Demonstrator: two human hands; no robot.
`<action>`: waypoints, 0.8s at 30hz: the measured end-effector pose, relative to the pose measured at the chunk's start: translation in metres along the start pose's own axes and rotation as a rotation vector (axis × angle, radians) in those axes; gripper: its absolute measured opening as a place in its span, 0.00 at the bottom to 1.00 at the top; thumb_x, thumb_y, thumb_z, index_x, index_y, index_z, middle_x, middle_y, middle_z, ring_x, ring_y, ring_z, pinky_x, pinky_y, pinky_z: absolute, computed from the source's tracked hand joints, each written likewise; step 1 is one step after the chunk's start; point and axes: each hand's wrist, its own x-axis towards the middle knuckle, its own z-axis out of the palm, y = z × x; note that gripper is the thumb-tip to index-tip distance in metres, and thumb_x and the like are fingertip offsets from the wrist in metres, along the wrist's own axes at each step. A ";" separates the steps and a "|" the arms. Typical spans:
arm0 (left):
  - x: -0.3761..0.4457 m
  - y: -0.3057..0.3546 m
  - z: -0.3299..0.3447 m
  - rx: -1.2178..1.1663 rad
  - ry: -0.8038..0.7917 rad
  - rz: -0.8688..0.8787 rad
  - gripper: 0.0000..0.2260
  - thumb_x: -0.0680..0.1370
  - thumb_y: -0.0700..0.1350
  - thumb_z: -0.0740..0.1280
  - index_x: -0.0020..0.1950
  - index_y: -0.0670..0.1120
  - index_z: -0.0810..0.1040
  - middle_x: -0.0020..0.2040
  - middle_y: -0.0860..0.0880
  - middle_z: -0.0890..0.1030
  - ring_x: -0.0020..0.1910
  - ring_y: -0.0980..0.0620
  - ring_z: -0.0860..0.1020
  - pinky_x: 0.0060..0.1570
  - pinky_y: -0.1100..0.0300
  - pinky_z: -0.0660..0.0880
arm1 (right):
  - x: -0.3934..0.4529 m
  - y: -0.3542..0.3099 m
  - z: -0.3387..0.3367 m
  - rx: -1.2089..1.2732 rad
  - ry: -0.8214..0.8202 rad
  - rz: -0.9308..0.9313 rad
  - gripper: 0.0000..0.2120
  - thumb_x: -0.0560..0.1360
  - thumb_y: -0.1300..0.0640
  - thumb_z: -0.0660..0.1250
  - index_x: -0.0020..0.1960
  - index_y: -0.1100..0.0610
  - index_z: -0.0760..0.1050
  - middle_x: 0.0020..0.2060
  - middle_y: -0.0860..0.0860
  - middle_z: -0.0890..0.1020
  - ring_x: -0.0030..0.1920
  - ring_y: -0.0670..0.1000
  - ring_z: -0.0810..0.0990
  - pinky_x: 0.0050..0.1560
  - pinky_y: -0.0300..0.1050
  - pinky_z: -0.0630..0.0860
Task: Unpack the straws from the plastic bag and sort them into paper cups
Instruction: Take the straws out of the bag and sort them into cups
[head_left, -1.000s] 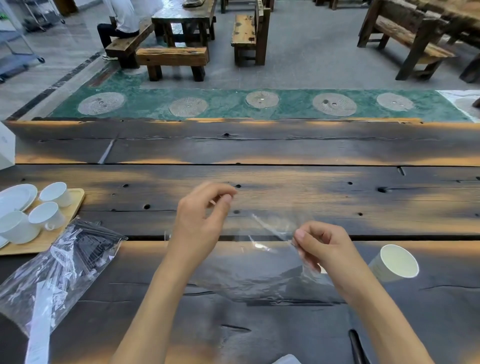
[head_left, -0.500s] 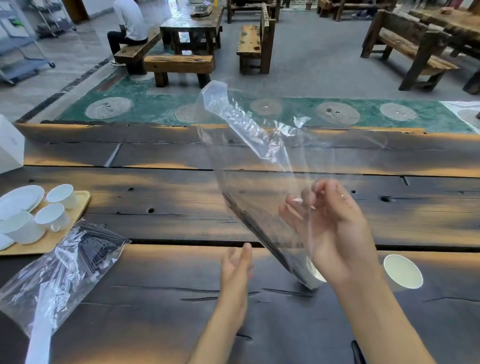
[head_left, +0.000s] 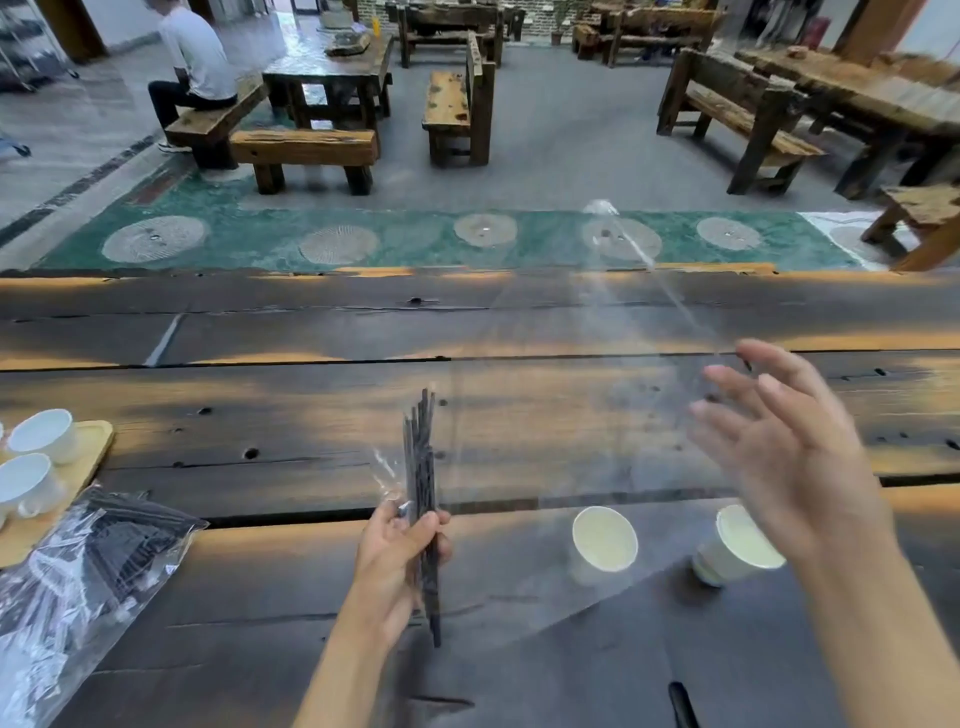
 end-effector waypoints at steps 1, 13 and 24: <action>-0.002 0.006 -0.003 0.033 0.011 0.025 0.22 0.65 0.35 0.74 0.55 0.42 0.70 0.37 0.41 0.81 0.28 0.50 0.77 0.30 0.60 0.79 | 0.003 -0.010 -0.004 -0.149 -0.016 -0.024 0.14 0.75 0.59 0.63 0.59 0.50 0.77 0.49 0.54 0.84 0.39 0.55 0.84 0.43 0.46 0.81; -0.018 0.033 -0.015 0.248 0.055 0.156 0.22 0.68 0.37 0.73 0.60 0.40 0.72 0.39 0.42 0.82 0.31 0.48 0.79 0.34 0.59 0.80 | 0.017 0.008 0.019 -0.841 -0.169 -0.033 0.08 0.76 0.59 0.69 0.54 0.51 0.81 0.41 0.51 0.77 0.40 0.45 0.74 0.45 0.39 0.72; -0.023 0.037 -0.023 0.463 0.143 0.219 0.19 0.73 0.35 0.73 0.62 0.38 0.72 0.39 0.42 0.82 0.35 0.47 0.78 0.40 0.55 0.79 | 0.011 0.045 0.023 -1.315 0.128 -0.152 0.04 0.72 0.56 0.73 0.39 0.50 0.82 0.50 0.50 0.67 0.54 0.53 0.63 0.57 0.43 0.62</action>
